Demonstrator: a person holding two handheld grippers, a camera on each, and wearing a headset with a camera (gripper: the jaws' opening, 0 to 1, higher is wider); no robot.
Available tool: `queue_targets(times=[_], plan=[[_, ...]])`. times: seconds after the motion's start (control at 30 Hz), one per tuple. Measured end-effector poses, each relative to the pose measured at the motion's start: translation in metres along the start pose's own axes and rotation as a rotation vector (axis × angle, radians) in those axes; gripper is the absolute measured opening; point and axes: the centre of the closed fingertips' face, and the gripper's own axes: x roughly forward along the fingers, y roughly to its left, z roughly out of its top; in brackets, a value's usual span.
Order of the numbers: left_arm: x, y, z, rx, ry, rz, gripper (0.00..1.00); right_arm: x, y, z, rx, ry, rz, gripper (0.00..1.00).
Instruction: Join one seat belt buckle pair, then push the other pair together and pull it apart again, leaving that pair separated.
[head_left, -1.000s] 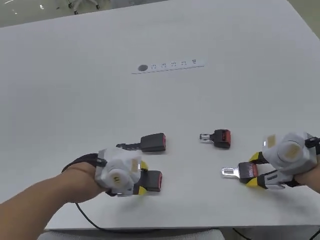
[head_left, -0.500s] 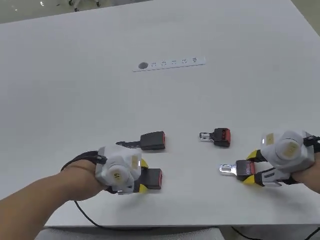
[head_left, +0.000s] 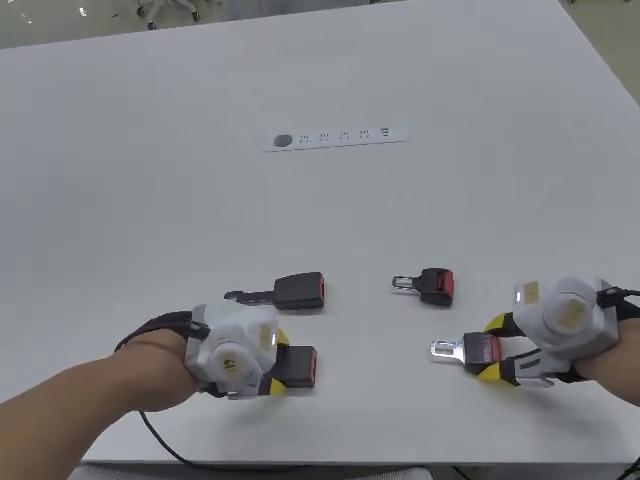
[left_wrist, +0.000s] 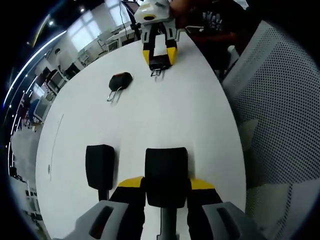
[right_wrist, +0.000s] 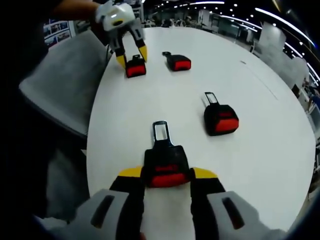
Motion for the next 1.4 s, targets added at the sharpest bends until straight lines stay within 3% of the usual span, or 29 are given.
queue_targets(times=[0.5,1.0,1.4], plan=[[-0.001,-0.001,0.0,0.001,-0.006,0.001,0.32,0.002,0.0,0.004,0.02,0.016,-0.02,0.35],[-0.001,-0.002,-0.001,-0.002,0.001,0.003,0.32,0.029,0.02,0.045,0.018,-0.031,-0.018,0.35],[0.0,-0.004,0.004,0.011,-0.003,0.0,0.32,0.043,0.029,0.068,0.003,-0.056,-0.016,0.35]])
